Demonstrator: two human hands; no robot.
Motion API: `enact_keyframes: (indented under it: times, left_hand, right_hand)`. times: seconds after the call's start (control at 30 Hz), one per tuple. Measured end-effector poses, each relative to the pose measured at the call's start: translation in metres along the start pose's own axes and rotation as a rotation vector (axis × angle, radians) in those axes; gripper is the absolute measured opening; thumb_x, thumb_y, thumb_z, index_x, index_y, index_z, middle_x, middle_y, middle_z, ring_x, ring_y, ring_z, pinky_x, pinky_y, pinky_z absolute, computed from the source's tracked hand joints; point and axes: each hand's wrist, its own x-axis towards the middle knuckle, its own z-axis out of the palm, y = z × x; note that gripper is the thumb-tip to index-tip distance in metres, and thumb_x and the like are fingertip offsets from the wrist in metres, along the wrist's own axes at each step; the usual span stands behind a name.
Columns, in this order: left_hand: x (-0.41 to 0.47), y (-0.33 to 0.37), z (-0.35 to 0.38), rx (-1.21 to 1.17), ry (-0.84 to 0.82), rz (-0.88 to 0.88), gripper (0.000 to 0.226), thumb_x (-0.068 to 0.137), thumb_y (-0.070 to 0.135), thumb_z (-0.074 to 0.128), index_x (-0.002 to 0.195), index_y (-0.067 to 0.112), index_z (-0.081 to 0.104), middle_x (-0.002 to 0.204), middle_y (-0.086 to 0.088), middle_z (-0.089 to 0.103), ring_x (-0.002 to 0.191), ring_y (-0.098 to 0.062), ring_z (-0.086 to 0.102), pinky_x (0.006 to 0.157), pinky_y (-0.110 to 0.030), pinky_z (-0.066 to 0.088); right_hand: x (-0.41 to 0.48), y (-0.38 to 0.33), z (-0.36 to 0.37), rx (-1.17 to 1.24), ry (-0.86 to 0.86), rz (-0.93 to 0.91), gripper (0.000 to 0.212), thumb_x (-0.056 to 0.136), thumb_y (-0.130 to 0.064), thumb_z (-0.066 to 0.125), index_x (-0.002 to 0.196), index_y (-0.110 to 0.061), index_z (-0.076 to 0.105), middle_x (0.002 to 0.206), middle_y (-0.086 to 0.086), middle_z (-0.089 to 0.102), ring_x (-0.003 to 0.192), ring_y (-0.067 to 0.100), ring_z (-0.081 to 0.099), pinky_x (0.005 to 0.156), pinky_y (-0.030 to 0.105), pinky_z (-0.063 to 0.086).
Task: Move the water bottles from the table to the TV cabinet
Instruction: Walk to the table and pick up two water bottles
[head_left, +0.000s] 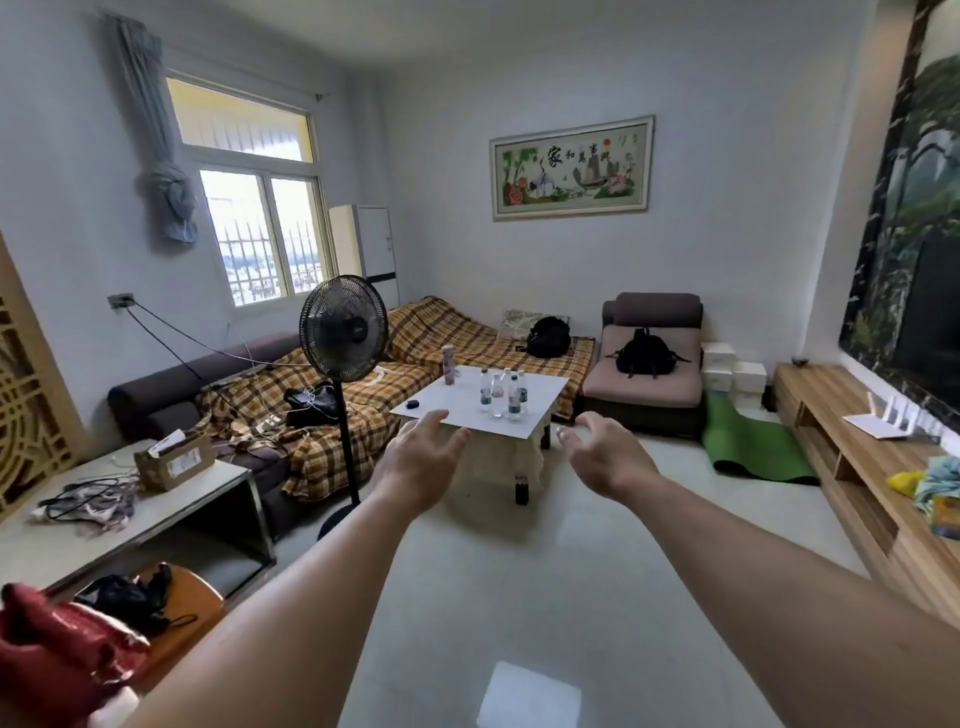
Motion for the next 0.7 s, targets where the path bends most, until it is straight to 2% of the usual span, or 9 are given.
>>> enact_keyframes:
  times: [0.13, 0.37, 0.53, 0.7]
  left_hand:
    - [0.030, -0.015, 0.014, 0.058, -0.027, -0.013, 0.053, 0.087, 0.057, 0.041, 0.135, 0.033, 0.042, 0.143, -0.005, 0.045, 0.128, -0.027, 0.043, 0.096, -0.041, 0.037]
    - [0.117, -0.067, 0.039, -0.048, -0.071, -0.068, 0.052, 0.089, 0.054, 0.043, 0.136, 0.031, 0.044, 0.143, -0.004, 0.045, 0.129, -0.025, 0.042, 0.101, -0.042, 0.038]
    - [0.194, -0.109, 0.042, -0.071, -0.089, -0.095, 0.051, 0.090, 0.052, 0.043, 0.136, 0.030, 0.044, 0.142, -0.006, 0.046, 0.128, -0.025, 0.042, 0.103, -0.043, 0.037]
    - [0.260, -0.135, 0.055, -0.105, -0.120, -0.100, 0.052, 0.089, 0.053, 0.044, 0.136, 0.030, 0.043, 0.144, -0.005, 0.044, 0.131, -0.025, 0.039, 0.107, -0.046, 0.035]
  right_hand:
    - [0.029, 0.005, 0.018, -0.066, -0.039, -0.006, 0.053, 0.092, -0.051, 0.040, 0.134, -0.019, 0.045, 0.142, 0.005, 0.047, 0.128, 0.027, 0.045, 0.099, 0.045, 0.042]
    - [0.118, -0.004, 0.070, -0.086, -0.025, 0.021, 0.048, 0.090, -0.051, 0.043, 0.126, -0.019, 0.051, 0.135, 0.006, 0.053, 0.120, 0.025, 0.050, 0.092, 0.040, 0.044]
    - [0.190, -0.031, 0.108, -0.102, -0.034, 0.043, 0.052, 0.090, -0.052, 0.043, 0.129, -0.018, 0.050, 0.137, 0.006, 0.052, 0.120, 0.025, 0.050, 0.093, 0.040, 0.044]
    - [0.250, -0.047, 0.138, -0.106, -0.042, 0.052, 0.058, 0.090, -0.052, 0.044, 0.136, -0.018, 0.045, 0.144, 0.005, 0.047, 0.129, 0.024, 0.045, 0.101, 0.040, 0.041]
